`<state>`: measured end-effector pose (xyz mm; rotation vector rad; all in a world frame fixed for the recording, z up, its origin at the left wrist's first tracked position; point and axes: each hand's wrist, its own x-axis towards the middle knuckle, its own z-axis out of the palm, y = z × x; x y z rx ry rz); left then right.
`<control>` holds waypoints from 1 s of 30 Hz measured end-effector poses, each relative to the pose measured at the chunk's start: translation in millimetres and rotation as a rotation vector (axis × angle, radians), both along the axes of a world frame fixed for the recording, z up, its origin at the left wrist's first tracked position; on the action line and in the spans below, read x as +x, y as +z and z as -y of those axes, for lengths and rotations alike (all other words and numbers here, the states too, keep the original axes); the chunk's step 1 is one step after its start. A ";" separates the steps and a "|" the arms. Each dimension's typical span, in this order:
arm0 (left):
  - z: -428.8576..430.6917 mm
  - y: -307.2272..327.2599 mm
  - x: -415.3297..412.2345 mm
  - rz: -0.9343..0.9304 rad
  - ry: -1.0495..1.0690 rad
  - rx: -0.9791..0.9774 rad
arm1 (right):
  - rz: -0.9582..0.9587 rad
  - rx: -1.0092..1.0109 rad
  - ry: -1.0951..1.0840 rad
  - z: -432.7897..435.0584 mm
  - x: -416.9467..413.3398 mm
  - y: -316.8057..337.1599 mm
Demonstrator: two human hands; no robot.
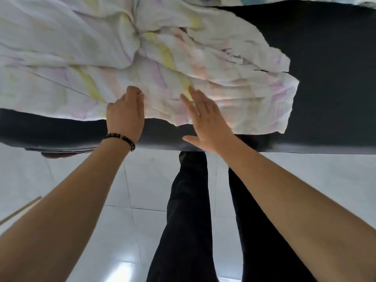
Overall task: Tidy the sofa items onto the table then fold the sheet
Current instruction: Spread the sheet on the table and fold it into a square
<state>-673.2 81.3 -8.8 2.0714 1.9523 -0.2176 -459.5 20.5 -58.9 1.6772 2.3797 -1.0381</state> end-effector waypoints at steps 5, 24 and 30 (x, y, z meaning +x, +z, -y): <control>24.4 42.0 29.4 0.208 -0.075 -0.043 | -0.306 -0.413 -0.400 0.7 -38.0 21.6; -6.0 327.7 82.1 -0.031 -0.179 0.019 | 0.335 0.282 -0.161 -9.5 222.8 387.6; -36.2 379.3 110.1 0.213 -0.391 -0.176 | 0.544 0.518 -0.658 40.2 251.8 491.2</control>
